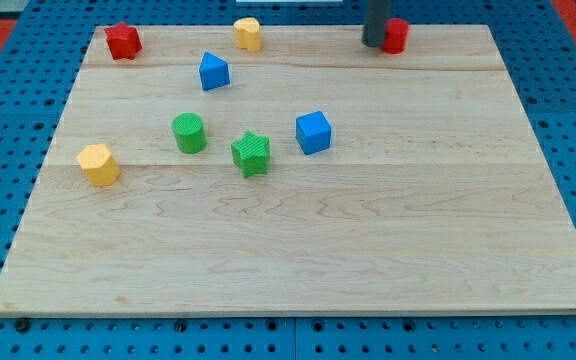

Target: Move your arm towards right side of the blue triangle

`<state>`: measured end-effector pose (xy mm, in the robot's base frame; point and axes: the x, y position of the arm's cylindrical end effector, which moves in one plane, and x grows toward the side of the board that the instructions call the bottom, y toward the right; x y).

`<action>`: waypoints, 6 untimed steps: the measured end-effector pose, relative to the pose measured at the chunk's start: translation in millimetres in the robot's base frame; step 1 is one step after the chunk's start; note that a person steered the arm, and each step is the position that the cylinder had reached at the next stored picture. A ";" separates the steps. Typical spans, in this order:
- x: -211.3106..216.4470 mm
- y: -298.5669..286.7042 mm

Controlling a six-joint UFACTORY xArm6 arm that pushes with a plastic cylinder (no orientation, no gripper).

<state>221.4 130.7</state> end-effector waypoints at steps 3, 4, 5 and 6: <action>7.7 -10.1; 32.0 -63.9; 50.2 -147.1; 49.8 -218.5</action>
